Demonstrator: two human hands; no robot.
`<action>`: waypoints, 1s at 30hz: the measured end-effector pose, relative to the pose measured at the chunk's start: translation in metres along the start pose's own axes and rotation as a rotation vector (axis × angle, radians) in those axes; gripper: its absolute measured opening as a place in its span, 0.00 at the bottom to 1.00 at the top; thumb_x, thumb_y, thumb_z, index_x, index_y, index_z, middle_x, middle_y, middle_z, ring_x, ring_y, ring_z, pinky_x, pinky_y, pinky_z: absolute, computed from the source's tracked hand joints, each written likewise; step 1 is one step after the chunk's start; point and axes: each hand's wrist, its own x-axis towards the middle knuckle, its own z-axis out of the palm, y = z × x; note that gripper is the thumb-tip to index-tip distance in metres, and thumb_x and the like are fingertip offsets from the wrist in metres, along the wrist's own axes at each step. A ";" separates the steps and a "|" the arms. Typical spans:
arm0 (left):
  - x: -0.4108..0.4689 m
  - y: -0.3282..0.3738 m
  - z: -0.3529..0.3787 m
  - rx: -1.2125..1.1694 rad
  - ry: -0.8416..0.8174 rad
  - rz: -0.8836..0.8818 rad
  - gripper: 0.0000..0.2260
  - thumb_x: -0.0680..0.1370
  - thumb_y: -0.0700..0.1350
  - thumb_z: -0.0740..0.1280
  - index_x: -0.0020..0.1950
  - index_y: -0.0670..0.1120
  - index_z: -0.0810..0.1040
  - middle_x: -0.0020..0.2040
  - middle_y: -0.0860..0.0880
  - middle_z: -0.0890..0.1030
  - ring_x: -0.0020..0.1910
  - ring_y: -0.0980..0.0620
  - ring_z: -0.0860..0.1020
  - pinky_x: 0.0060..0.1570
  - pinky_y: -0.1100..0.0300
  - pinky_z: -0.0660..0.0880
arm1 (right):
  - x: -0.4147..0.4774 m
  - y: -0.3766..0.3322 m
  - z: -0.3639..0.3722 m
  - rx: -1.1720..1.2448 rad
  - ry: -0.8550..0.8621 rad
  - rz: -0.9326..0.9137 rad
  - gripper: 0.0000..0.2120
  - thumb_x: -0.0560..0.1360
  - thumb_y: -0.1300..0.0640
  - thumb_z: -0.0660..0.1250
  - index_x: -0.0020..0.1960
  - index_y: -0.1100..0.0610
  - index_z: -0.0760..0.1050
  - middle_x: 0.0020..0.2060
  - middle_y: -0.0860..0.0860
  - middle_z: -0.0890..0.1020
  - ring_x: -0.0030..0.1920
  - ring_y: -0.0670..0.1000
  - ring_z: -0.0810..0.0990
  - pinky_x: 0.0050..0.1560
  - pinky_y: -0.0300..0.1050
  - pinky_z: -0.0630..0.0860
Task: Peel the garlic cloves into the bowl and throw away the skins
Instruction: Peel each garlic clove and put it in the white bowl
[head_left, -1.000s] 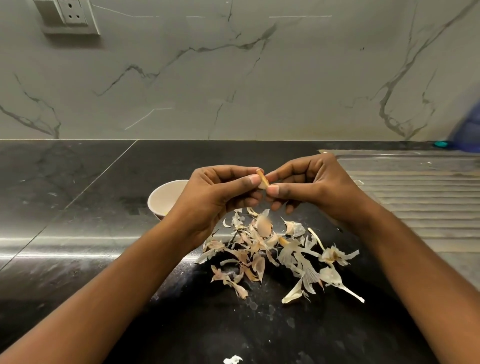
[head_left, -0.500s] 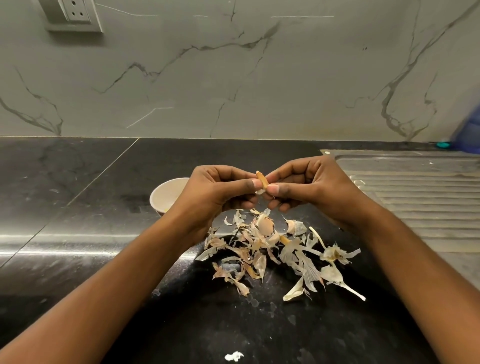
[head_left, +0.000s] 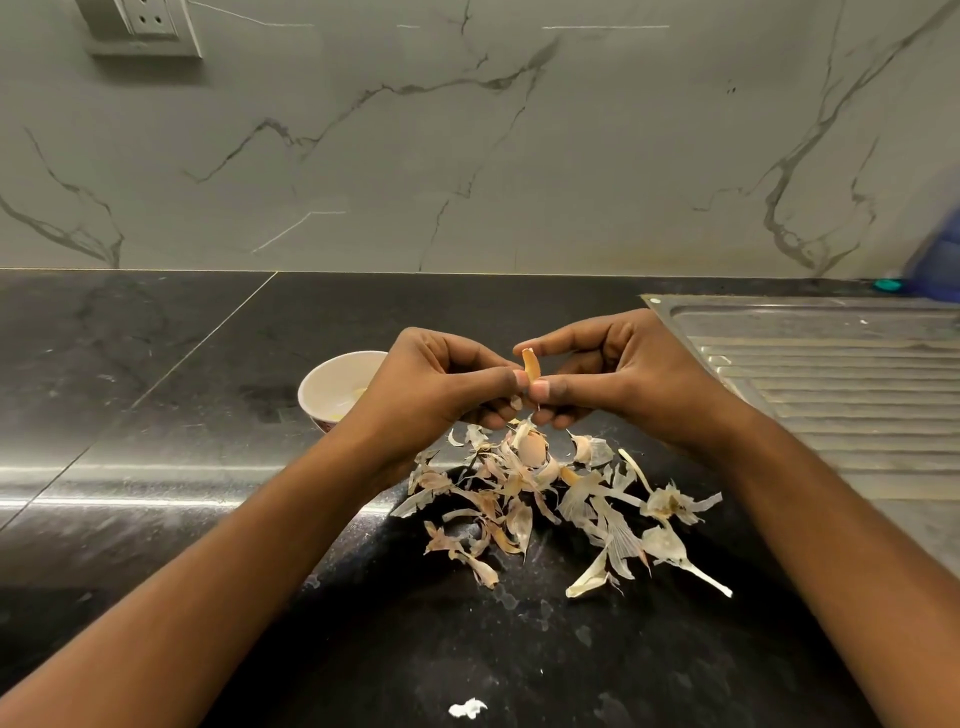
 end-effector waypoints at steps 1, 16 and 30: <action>0.000 0.001 0.000 0.019 0.007 0.016 0.05 0.79 0.37 0.73 0.50 0.36 0.87 0.43 0.36 0.86 0.40 0.44 0.83 0.41 0.59 0.83 | 0.000 0.000 0.000 0.000 -0.005 -0.005 0.17 0.76 0.66 0.75 0.65 0.59 0.82 0.47 0.58 0.90 0.45 0.58 0.90 0.44 0.43 0.87; -0.001 -0.002 0.002 0.083 0.089 0.125 0.03 0.77 0.34 0.73 0.44 0.36 0.86 0.38 0.37 0.84 0.34 0.47 0.80 0.34 0.59 0.78 | 0.002 0.003 0.004 0.086 -0.051 -0.032 0.13 0.78 0.67 0.73 0.62 0.63 0.80 0.48 0.62 0.89 0.47 0.61 0.90 0.47 0.48 0.87; 0.002 0.000 -0.001 -0.010 0.178 0.070 0.06 0.79 0.33 0.70 0.43 0.36 0.85 0.36 0.42 0.83 0.34 0.49 0.80 0.34 0.61 0.78 | 0.001 0.002 -0.009 0.111 0.057 -0.090 0.13 0.75 0.60 0.75 0.59 0.60 0.85 0.51 0.58 0.89 0.51 0.58 0.89 0.51 0.47 0.87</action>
